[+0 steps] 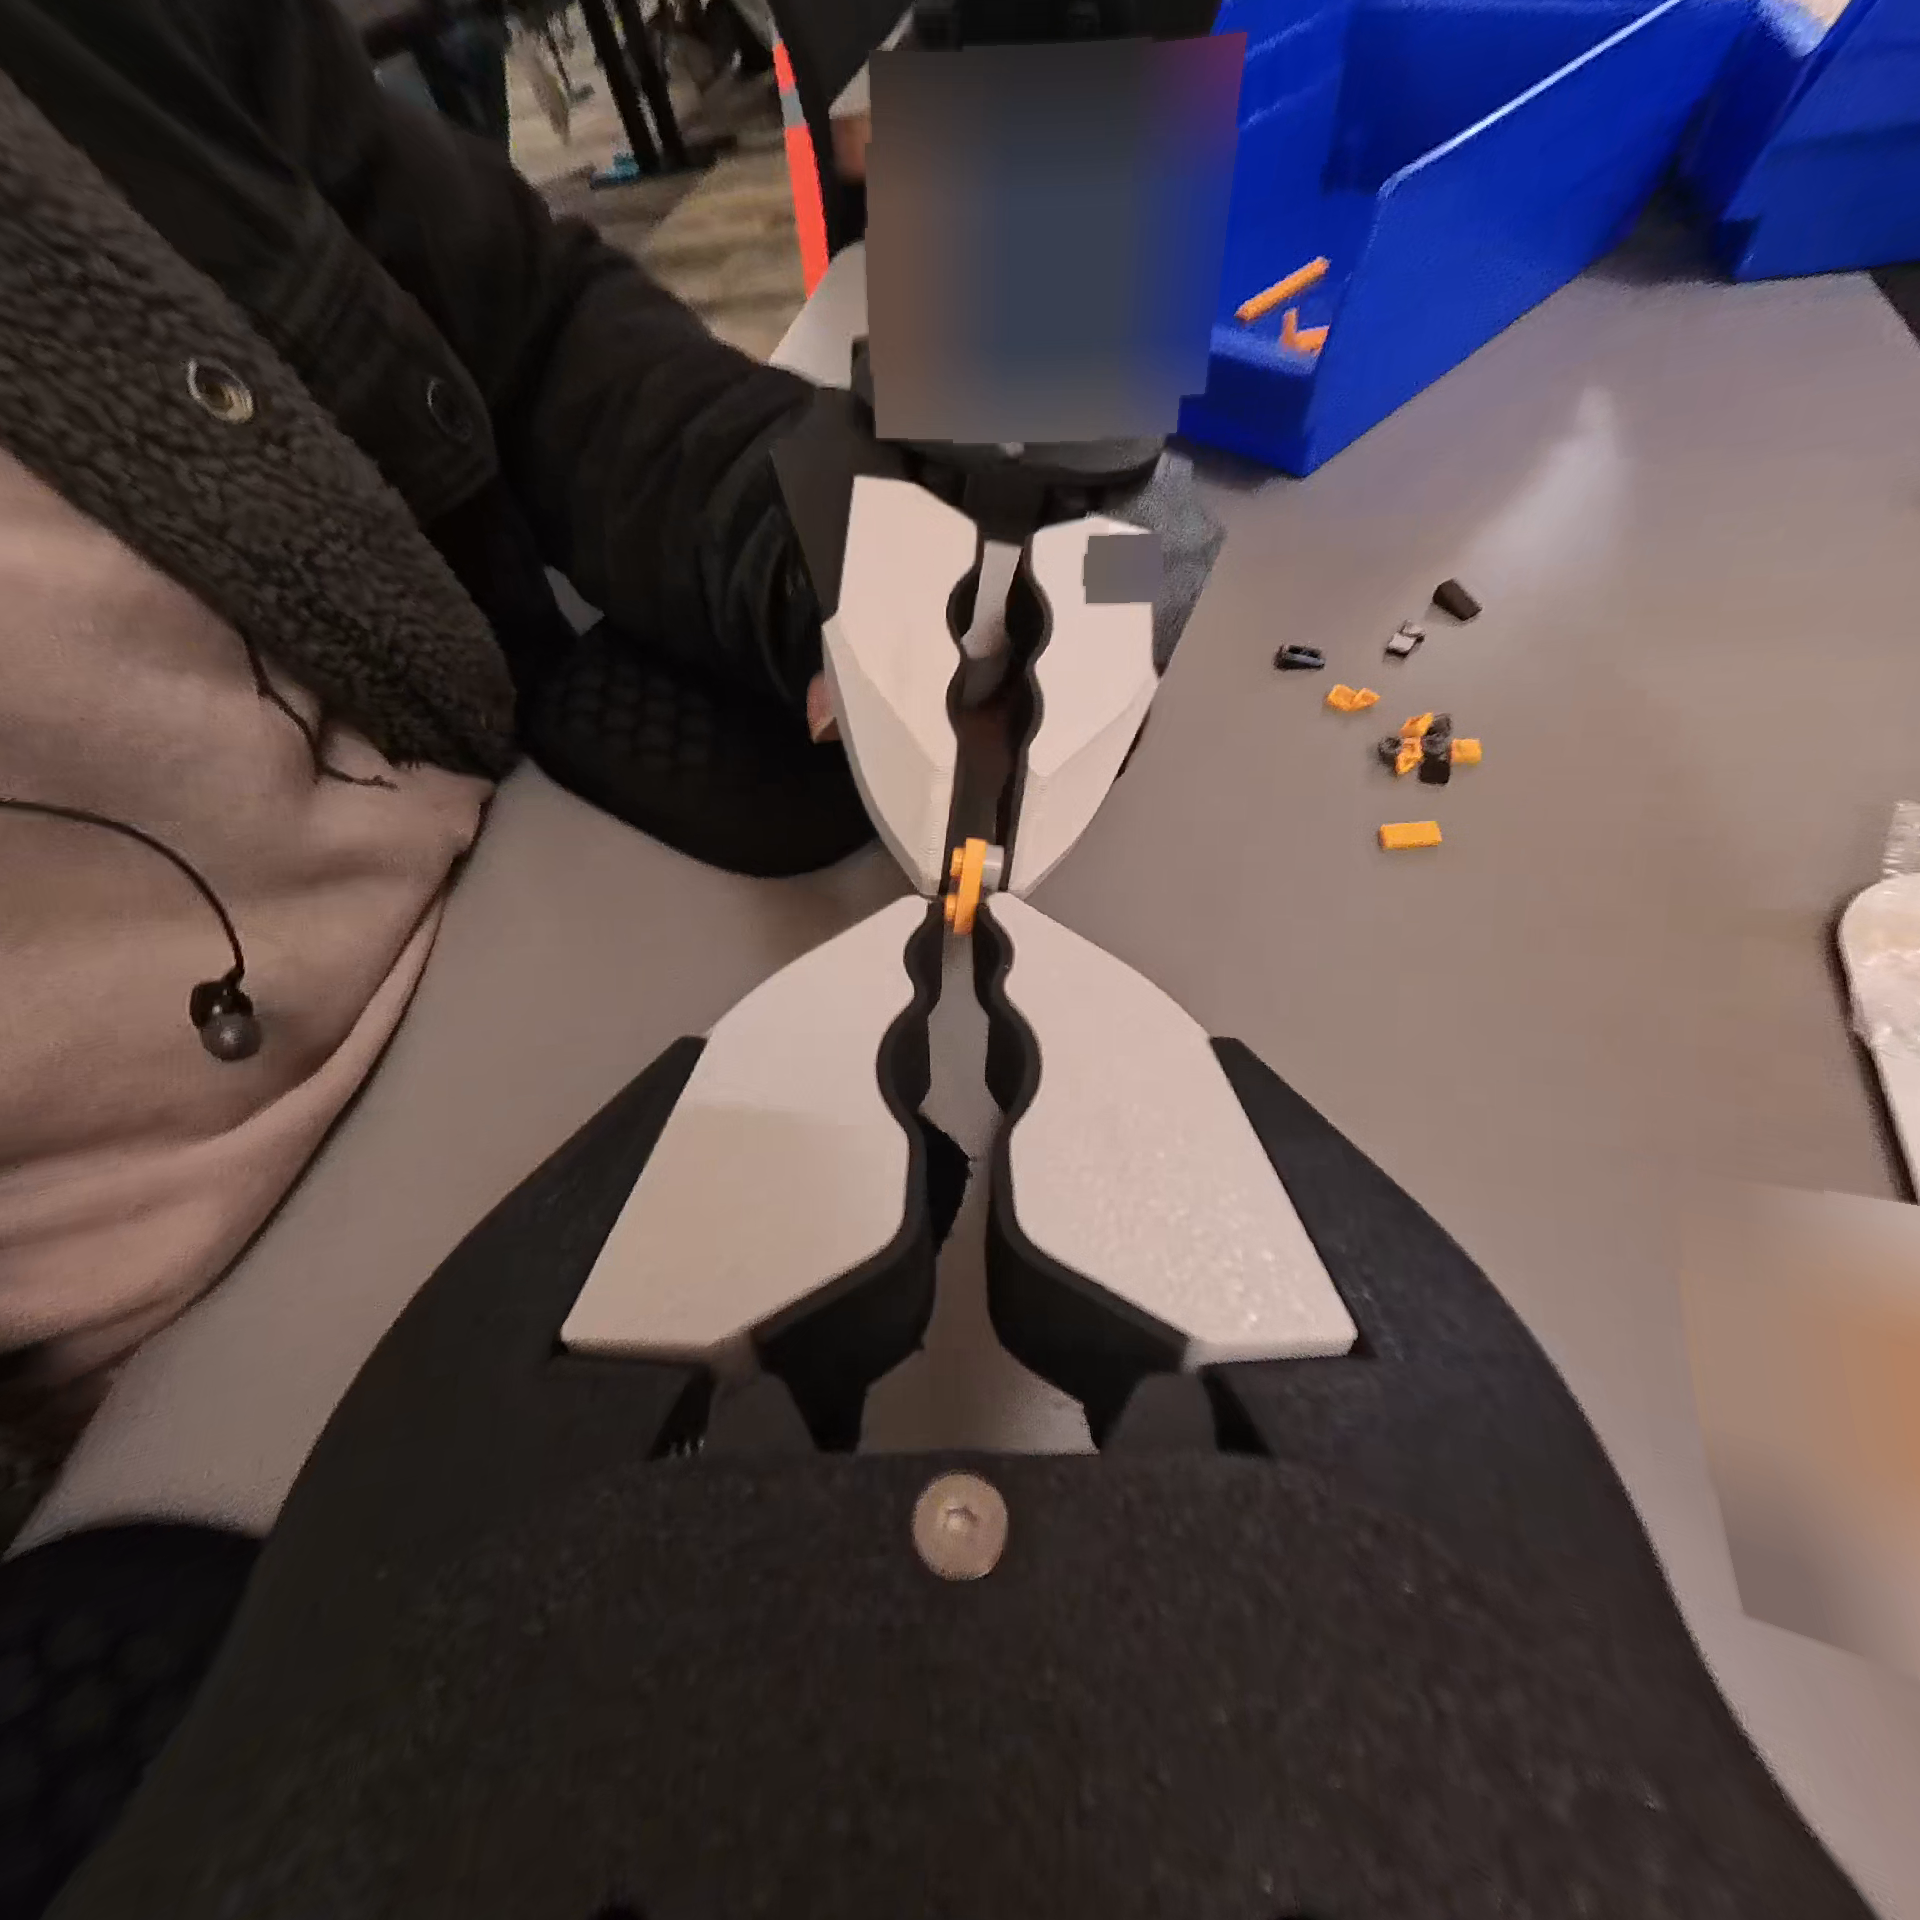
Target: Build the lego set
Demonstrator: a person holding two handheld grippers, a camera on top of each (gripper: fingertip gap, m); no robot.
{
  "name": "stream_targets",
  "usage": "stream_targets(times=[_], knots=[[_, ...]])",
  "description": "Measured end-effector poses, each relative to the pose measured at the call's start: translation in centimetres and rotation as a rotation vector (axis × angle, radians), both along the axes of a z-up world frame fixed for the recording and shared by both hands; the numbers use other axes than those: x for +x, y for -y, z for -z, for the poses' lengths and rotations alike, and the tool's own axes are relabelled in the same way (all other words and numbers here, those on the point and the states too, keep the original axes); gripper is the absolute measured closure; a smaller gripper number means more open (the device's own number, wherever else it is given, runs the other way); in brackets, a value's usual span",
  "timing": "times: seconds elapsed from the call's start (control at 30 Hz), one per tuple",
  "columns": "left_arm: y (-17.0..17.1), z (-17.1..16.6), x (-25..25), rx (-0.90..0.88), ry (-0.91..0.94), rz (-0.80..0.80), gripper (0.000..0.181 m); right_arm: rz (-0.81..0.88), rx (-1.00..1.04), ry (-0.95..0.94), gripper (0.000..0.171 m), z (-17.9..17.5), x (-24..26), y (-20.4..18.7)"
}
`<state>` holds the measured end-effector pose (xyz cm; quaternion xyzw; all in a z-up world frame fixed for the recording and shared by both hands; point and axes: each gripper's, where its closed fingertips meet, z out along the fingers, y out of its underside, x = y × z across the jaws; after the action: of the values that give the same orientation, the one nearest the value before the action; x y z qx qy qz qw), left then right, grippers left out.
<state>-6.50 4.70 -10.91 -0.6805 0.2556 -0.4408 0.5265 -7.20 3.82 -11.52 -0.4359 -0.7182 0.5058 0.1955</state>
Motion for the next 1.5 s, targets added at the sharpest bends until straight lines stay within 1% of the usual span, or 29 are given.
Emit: stream_targets(times=[0.07,0.13,0.23,0.3,0.37,0.4,0.47,0.57,0.67,0.73,0.77,0.83,0.9,0.93,0.97,1.0,1.03,1.1,1.17,1.23,1.33,1.43,1.5], knots=[[-0.3,-0.9,-0.6,-0.064,0.132,-0.002,0.173,0.036,-0.042,-0.04,0.164,-0.7,-0.2,-0.4],[-0.7,-2.1,-1.7,-0.129,0.307,-0.012,0.174,0.069,-0.092,-0.061,0.158,-1.2,-0.5,-0.7],[-1.4,-3.2,-3.2,-0.206,0.526,-0.023,0.173,0.124,-0.186,-0.118,0.156,-2.5,-1.6,-0.6],[-1.7,-3.5,-3.6,-0.219,0.597,-0.035,0.173,0.151,-0.211,-0.122,0.155,-2.6,-2.3,-0.5],[-1.9,-3.7,-3.7,-0.197,0.606,-0.052,0.173,0.194,-0.228,-0.141,0.155,-2.8,-2.9,-0.7],[-1.9,-3.8,-3.6,-0.18,0.598,-0.057,0.173,0.23,-0.229,-0.146,0.157,-2.8,-3.3,-1.2],[-2.1,-3.7,-3.6,-0.155,0.576,-0.08,0.173,0.233,-0.256,-0.143,0.164,-2.8,-3.3,-1.3],[-2.2,-3.7,-3.4,-0.122,0.526,-0.091,0.173,0.237,-0.267,-0.103,0.166,-2.6,-3.0,-1.7],[-2.1,-3.0,-2.6,-0.103,0.351,-0.04,0.171,0.192,-0.216,-0.02,0.167,-1.9,-1.8,-2.0],[-2.1,-2.5,-2.4,-0.097,0.225,-0.003,0.163,0.154,-0.158,0.083,0.167,-0.5,-0.6,-2.1],[-2.2,-2.3,-2.2,-0.095,0.162,0.012,0.163,0.134,-0.135,0.128,0.167,0.2,0.0,-2.1],[-2.2,-1.1,-1.5,-0.132,0.014,0.073,0.162,0.082,-0.14,0.193,0.167,1.1,0.8,-1.5],[-1.9,0.3,-0.6,-0.175,-0.118,0.135,0.161,0.064,-0.132,0.244,0.167,2.1,1.1,-1.3],[-1.8,1.0,-0.2,-0.193,-0.172,0.158,0.163,0.048,-0.135,0.255,0.167,2.3,1.3,-1.1],[-1.7,1.5,0.2,-0.209,-0.202,0.179,0.169,0.05,-0.124,0.265,0.167,2.6,1.3,-1.1],[-1.8,1.7,0.4,-0.227,-0.206,0.181,0.174,0.062,-0.109,0.277,0.167,3.0,1.4,-1.4],[-2.1,1.8,0.4,-0.24,-0.205,0.171,0.175,0.071,-0.111,0.278,0.167,3.1,1.4,-1.7],[-2.9,1.6,0.2,-0.269,-0.144,0.131,0.175,0.113,-0.132,0.256,0.167,2.8,1.1,-2.5],[-3.9,1.3,-0.5,-0.323,-0.028,0.072,0.175,0.178,-0.137,0.218,0.166,2.3,0.7,-3.7],[-4.7,1.3,-1.3,-0.398,0.117,0.023,0.175,0.242,-0.098,0.182,0.163,1.9,0.4,-4.5],[-5.7,1.5,-2.5,-0.509,0.312,-0.051,0.175,0.356,0.077,0.142,0.144,1.8,0.2,-5.4],[-6.0,1.7,-3.1,-0.56,0.407,-0.105,0.175,0.506,0.325,0.05,0.14,2.0,-0.1,-6.5],[-6.2,1.6,-3.2,-0.581,0.464,-0.127,0.175,0.58,0.405,0.018,0.138,2.4,-0.5,-6.3]])
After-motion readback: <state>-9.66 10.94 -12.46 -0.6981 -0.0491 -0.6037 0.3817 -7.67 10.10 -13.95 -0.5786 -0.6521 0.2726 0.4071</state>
